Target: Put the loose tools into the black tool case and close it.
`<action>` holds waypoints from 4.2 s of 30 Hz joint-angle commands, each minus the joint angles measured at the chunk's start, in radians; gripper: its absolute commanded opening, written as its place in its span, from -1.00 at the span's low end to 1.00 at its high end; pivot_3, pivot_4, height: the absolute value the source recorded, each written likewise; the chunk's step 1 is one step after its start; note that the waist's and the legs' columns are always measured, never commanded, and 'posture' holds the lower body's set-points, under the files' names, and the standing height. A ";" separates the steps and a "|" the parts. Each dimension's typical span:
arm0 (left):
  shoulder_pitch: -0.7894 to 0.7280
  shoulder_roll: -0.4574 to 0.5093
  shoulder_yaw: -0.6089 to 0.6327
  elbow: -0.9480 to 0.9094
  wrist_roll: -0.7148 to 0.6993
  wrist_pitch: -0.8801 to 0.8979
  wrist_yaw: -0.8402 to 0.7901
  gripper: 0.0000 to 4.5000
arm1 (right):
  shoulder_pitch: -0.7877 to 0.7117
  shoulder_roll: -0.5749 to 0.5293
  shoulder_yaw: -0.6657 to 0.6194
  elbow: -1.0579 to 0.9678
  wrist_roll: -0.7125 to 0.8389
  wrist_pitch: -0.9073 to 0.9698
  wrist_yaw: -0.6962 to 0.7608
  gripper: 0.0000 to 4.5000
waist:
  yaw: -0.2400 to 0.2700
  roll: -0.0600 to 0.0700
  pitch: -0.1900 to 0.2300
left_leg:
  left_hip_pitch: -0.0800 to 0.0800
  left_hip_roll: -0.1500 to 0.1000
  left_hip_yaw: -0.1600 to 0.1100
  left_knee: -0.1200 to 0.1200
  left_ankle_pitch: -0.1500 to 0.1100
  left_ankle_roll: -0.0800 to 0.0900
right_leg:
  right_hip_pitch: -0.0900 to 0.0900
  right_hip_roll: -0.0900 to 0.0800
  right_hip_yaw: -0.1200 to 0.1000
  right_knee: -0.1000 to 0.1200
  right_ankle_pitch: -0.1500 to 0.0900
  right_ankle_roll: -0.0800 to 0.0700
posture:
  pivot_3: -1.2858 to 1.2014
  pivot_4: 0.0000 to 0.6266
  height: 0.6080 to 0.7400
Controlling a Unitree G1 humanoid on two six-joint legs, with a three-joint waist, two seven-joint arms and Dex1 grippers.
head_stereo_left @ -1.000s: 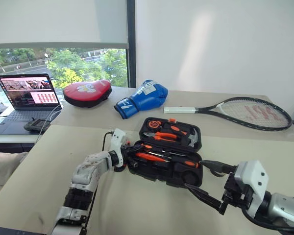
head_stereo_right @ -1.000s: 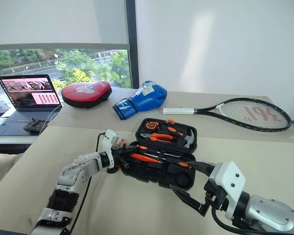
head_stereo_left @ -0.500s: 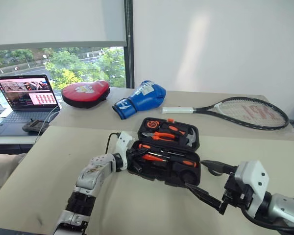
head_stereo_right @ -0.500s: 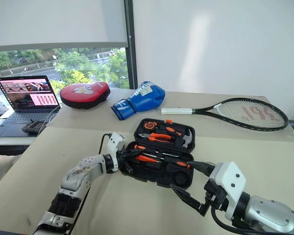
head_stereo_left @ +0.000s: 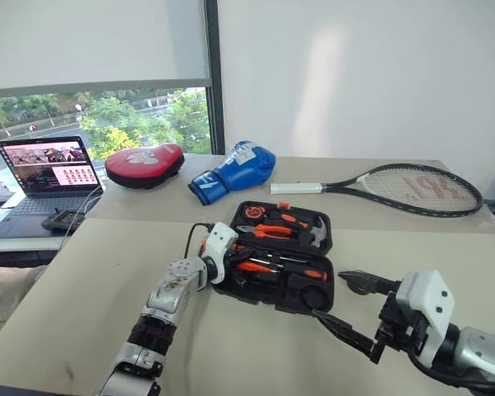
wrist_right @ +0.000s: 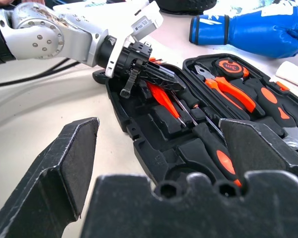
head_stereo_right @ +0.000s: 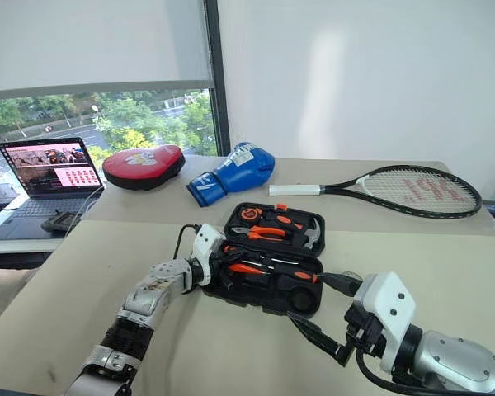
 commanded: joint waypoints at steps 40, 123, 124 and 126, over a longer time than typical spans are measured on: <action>-0.071 -0.008 0.094 -0.138 -0.077 0.555 0.368 -0.99 | 0.006 -0.009 0.014 -0.027 0.013 -0.018 -0.017 1.00 | 0.017 -0.015 0.010 | -0.002 -0.002 -0.002 0.001 0.007 0.001 | 0.002 -0.001 -0.001 -0.002 0.007 0.003 | 0.03 -0.52 1.00; 0.166 0.154 0.350 -0.452 -0.205 0.292 0.308 -0.21 | -0.100 -0.067 0.021 0.052 0.053 -0.004 0.065 1.00 | 0.002 -0.016 0.013 | -0.006 0.001 -0.004 -0.006 0.007 -0.004 | -0.003 0.000 0.000 -0.013 0.012 -0.002 | 0.03 -0.52 1.00; 0.120 0.177 0.330 -0.440 -0.235 0.290 0.229 -0.21 | -0.098 -0.064 0.018 0.052 0.054 -0.005 0.061 1.00 | 0.003 -0.017 0.013 | -0.007 0.001 -0.004 -0.006 0.007 -0.004 | -0.003 0.000 0.000 -0.013 0.012 -0.002 | 0.03 -0.52 1.00; 0.038 0.236 0.243 -0.414 -0.278 0.297 0.029 -0.21 | -0.092 -0.063 0.013 0.053 0.052 -0.009 0.059 1.00 | 0.015 -0.017 0.014 | -0.009 0.001 -0.005 -0.005 0.008 -0.005 | -0.003 0.000 -0.002 -0.013 0.012 -0.002 | 0.03 -0.52 1.00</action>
